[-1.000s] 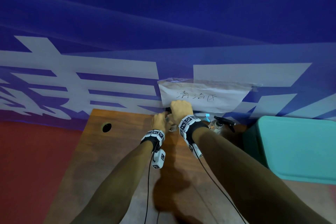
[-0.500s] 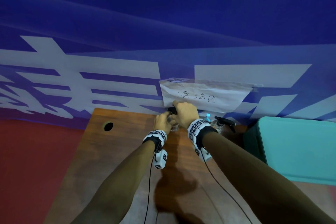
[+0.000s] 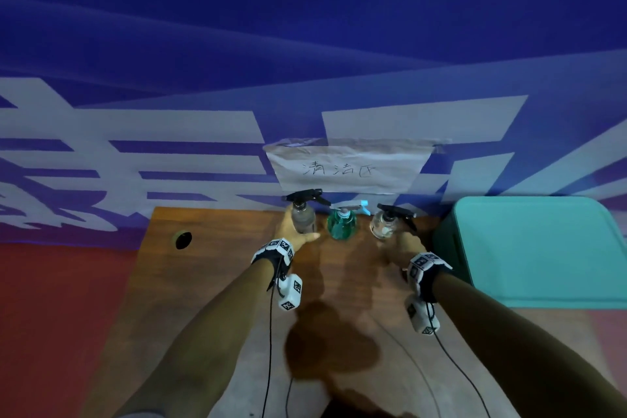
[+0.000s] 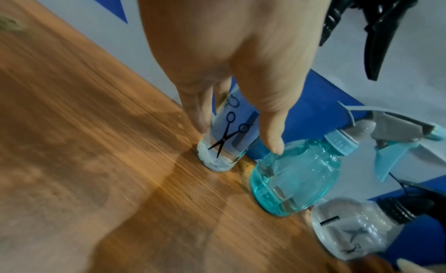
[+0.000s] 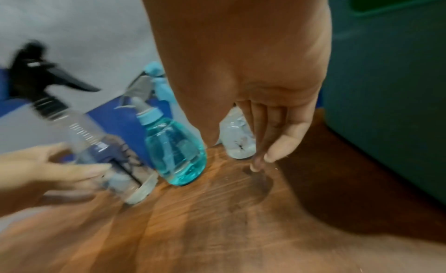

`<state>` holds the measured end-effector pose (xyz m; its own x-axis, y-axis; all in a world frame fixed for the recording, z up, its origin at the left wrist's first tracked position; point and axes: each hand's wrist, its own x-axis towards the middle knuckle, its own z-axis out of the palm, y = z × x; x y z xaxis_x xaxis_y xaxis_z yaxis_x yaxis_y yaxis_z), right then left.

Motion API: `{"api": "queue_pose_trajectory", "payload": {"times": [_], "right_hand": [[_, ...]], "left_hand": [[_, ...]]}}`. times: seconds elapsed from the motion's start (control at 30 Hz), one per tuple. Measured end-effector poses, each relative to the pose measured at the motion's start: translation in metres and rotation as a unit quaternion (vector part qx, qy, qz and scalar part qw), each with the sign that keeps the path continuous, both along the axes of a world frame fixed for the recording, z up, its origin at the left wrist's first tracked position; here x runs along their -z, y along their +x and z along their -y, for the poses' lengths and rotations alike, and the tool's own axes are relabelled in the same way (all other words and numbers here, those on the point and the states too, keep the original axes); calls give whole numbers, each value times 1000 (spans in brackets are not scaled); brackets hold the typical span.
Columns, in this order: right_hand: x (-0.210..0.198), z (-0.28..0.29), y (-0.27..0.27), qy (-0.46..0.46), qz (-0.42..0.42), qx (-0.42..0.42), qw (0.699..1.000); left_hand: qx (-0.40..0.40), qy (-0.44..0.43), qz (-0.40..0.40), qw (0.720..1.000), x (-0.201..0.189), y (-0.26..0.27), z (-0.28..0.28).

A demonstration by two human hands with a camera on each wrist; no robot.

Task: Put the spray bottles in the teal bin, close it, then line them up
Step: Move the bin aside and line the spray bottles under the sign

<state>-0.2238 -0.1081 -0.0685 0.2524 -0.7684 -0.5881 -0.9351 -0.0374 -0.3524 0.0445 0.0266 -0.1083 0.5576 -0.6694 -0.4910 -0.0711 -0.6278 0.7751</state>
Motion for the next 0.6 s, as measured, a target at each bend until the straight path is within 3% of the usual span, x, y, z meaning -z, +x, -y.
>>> {"api": "queue_pose_trajectory", "payload": {"times": [0.17, 0.43, 0.5, 0.6], "right_hand": [[19, 17, 4, 43, 141, 98, 984], [43, 16, 26, 71, 232, 226, 943], [41, 12, 29, 82, 245, 223, 940], [49, 7, 31, 66, 216, 160, 961]], "left_hand": [[-31, 6, -23, 999, 1, 1, 14], [-60, -8, -20, 998, -12, -15, 25], [-49, -5, -16, 999, -16, -21, 28], [-45, 18, 12, 999, -14, -27, 31]]}}
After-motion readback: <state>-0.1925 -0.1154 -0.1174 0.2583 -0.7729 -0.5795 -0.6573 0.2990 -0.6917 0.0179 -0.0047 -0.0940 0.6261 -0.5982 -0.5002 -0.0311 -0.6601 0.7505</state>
